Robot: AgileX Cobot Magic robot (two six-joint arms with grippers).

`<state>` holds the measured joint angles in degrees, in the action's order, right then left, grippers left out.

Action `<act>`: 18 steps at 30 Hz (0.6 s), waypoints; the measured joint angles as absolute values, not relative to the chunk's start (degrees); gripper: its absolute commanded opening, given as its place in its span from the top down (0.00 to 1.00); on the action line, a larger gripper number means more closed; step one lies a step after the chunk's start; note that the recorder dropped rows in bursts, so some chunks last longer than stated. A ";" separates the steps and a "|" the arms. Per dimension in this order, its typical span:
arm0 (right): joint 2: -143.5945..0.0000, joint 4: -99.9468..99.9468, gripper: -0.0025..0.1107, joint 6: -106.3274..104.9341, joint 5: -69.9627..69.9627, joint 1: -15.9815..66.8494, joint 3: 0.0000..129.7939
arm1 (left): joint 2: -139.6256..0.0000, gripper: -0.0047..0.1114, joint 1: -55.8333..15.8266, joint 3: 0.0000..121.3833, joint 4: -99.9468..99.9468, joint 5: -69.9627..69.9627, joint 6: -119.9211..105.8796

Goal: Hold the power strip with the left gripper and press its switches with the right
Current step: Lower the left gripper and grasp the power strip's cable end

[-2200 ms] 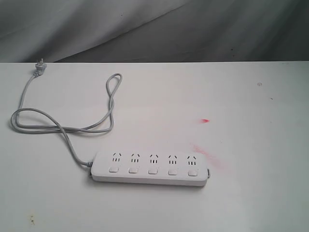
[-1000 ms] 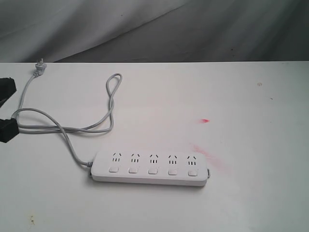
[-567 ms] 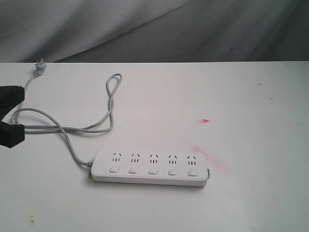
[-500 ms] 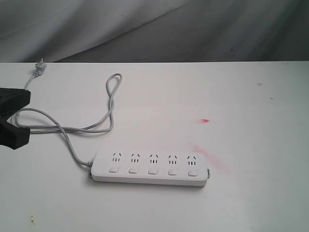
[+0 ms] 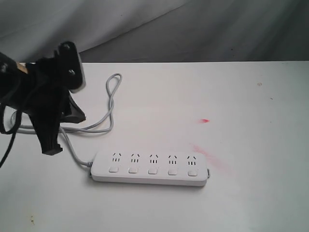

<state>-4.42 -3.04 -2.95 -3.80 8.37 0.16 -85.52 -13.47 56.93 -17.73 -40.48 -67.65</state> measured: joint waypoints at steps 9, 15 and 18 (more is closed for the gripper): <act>-4.42 -3.04 0.98 -2.95 -3.80 8.37 0.16 | -97.13 0.91 -13.47 57.25 -18.89 -45.21 -82.64; -4.42 -3.04 0.98 -2.95 -3.80 8.37 0.16 | -97.69 0.70 -13.47 57.25 -19.90 -45.91 -83.20; -4.42 -3.04 0.98 -2.95 -3.80 8.37 0.16 | -97.69 0.52 -13.47 57.25 -22.10 -45.91 -83.81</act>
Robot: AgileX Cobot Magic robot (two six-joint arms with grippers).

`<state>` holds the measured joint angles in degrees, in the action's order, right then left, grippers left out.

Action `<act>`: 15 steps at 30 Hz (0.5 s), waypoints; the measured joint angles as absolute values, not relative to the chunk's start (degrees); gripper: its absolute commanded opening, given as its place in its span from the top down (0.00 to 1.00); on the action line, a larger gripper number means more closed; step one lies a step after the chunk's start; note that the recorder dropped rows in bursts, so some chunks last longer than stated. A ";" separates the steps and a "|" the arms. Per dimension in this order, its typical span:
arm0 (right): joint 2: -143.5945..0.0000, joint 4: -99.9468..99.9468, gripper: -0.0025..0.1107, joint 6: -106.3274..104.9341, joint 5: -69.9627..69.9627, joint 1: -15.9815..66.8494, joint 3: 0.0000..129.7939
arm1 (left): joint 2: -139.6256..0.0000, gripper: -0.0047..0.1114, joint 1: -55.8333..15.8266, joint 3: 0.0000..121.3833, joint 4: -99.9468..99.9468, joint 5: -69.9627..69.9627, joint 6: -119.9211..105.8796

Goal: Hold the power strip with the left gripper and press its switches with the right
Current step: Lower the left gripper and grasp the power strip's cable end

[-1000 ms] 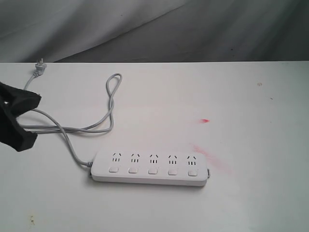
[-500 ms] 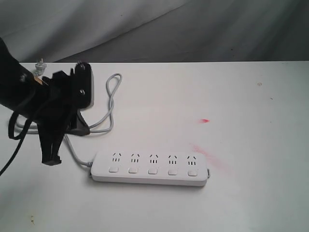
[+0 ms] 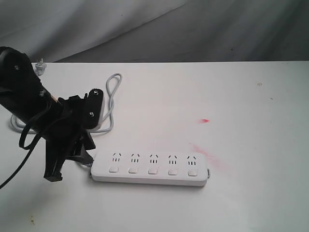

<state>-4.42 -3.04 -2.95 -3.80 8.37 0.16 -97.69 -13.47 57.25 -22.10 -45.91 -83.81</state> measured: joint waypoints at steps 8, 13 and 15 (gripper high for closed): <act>-4.42 -3.04 0.98 -2.95 -3.80 8.37 0.16 | -97.69 0.29 -13.47 57.25 -25.94 -45.91 -85.38; -4.42 -3.04 0.98 -2.95 -3.80 8.37 0.16 | -97.69 0.28 -13.47 57.25 -30.87 -45.03 -85.46; -4.42 -3.04 0.98 -2.95 -3.80 8.37 0.16 | -97.92 0.28 -13.47 57.25 -31.52 -44.70 -85.46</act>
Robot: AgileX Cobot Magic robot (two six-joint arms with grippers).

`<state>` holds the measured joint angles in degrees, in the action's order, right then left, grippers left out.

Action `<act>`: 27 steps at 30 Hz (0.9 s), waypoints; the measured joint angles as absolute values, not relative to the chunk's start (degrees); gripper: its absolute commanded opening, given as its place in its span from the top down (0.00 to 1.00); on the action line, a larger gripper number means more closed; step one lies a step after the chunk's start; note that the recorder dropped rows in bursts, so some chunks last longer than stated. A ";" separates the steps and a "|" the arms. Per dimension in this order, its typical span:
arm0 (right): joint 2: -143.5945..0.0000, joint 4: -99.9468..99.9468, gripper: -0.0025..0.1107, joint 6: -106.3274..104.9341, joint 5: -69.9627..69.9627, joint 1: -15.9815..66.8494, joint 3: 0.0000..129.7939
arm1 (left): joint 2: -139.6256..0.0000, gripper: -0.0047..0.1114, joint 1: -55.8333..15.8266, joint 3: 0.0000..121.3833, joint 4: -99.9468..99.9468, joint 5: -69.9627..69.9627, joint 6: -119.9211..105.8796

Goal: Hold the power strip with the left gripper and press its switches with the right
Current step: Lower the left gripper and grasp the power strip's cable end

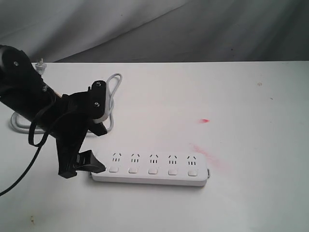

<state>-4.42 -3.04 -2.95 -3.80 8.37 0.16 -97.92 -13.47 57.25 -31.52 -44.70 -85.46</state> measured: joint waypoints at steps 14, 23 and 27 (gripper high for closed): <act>-4.42 -3.04 0.98 -2.95 -3.80 8.37 0.16 | -103.12 0.25 -4.25 57.25 -45.54 -49.13 -103.27; -4.42 -3.04 0.98 -2.95 -3.80 8.37 0.16 | -110.09 0.09 -2.72 57.34 -48.85 -49.08 -110.38; -4.42 -3.04 0.98 -2.95 -3.80 8.37 0.16 | -111.78 0.09 -2.72 57.34 -48.85 -47.83 -110.95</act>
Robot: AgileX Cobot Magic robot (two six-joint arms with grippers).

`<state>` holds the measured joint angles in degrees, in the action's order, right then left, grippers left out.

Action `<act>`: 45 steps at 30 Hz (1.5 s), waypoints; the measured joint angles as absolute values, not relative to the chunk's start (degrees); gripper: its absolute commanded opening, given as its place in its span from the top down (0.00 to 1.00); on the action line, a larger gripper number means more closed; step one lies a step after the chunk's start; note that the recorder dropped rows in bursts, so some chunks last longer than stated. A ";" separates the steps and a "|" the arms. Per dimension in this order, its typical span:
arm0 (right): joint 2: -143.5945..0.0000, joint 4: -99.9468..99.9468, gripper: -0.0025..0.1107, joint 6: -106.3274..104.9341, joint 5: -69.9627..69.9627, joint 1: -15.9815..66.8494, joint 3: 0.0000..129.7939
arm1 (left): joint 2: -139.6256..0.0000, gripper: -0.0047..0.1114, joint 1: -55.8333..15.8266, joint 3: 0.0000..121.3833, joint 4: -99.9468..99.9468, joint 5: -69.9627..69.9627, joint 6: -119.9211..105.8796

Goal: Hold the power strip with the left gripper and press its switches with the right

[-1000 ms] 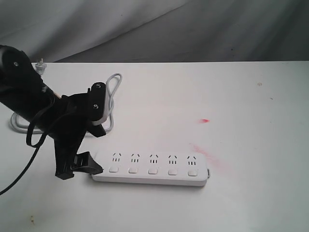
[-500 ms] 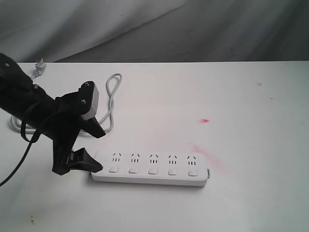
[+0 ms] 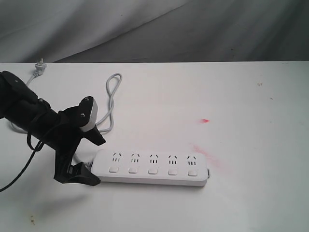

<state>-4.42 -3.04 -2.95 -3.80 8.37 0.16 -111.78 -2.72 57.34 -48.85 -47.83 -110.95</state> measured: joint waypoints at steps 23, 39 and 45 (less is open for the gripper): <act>-4.42 -3.04 0.98 -2.95 -3.80 8.37 0.16 | -114.70 0.20 -2.72 57.34 -49.98 -46.97 -111.09; -4.42 -3.04 0.98 -2.95 -3.80 8.37 0.16 | -114.70 0.53 -2.72 57.34 -50.06 -46.97 -111.09; -4.42 -3.04 0.98 -2.95 -3.80 8.37 0.16 | -114.70 0.53 -2.72 57.34 -50.06 -46.97 -111.09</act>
<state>-4.42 -3.04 -2.95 -3.80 8.37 0.16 -114.70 -2.72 57.34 -50.06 -46.97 -111.09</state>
